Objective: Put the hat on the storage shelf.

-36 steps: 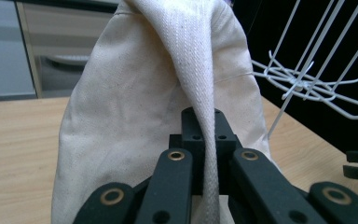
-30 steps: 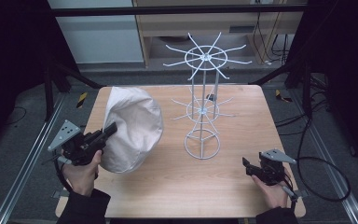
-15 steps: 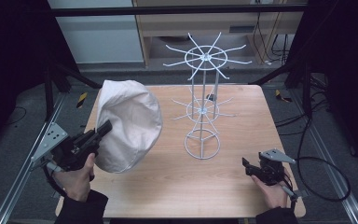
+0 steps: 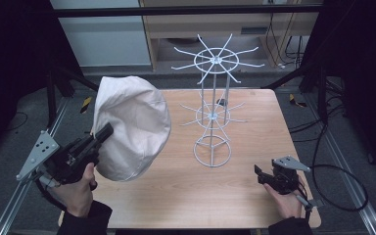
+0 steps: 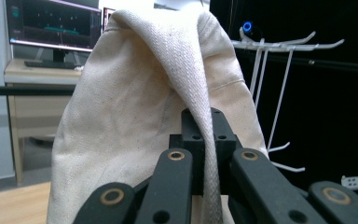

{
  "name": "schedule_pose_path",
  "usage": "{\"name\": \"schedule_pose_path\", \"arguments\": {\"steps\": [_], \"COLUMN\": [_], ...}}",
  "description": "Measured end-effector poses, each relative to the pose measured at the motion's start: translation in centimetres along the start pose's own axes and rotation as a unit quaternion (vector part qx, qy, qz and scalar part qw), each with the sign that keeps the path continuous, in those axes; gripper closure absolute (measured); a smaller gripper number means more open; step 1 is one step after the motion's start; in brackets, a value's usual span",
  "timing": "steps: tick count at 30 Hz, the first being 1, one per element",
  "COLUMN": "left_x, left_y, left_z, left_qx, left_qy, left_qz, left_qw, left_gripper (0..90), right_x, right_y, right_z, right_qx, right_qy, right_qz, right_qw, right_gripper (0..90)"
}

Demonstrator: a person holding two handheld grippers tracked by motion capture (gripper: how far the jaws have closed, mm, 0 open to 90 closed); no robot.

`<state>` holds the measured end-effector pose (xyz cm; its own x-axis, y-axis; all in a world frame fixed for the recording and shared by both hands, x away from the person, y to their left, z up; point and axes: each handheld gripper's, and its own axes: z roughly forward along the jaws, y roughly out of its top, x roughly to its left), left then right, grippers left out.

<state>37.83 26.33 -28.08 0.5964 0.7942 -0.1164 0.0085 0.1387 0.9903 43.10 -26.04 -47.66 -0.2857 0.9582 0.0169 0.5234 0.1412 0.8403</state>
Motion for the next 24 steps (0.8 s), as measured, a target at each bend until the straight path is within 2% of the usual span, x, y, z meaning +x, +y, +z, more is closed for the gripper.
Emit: {"name": "schedule_pose_path", "arguments": {"steps": [7,9,14,21,24], "left_x": [0.0,0.1,-0.1,-0.8,-1.2], "left_y": [0.9,1.4,2.2,3.4,4.0], "left_z": [0.0,-0.1,0.1,1.4,2.0], "left_qx": [-0.019,-0.033,-0.042,-0.056,-0.07], "left_qy": [-0.006,-0.008,-0.012,-0.024,-0.031], "left_qz": [0.002,-0.001,0.001,0.002,-0.001], "left_qw": [0.9998,0.9994,0.999,0.9981,0.9971], "left_gripper": [88.3,88.3,88.3,88.3,88.3], "right_x": [-0.1,-0.1,0.0,-0.1,-0.2], "right_y": [-0.1,-0.1,-0.1,-0.1,-0.1], "right_z": [-0.1,0.0,0.0,0.0,0.0], "right_qx": [0.0,0.0,0.001,0.001,0.001], "right_qy": [0.001,0.0,0.0,0.001,0.001], "right_qz": [0.006,0.001,0.002,0.003,0.004], "right_qw": [1.0,1.0,1.0,1.0,1.0], "right_gripper": [29.6,29.6,29.6,29.6,29.5]}}
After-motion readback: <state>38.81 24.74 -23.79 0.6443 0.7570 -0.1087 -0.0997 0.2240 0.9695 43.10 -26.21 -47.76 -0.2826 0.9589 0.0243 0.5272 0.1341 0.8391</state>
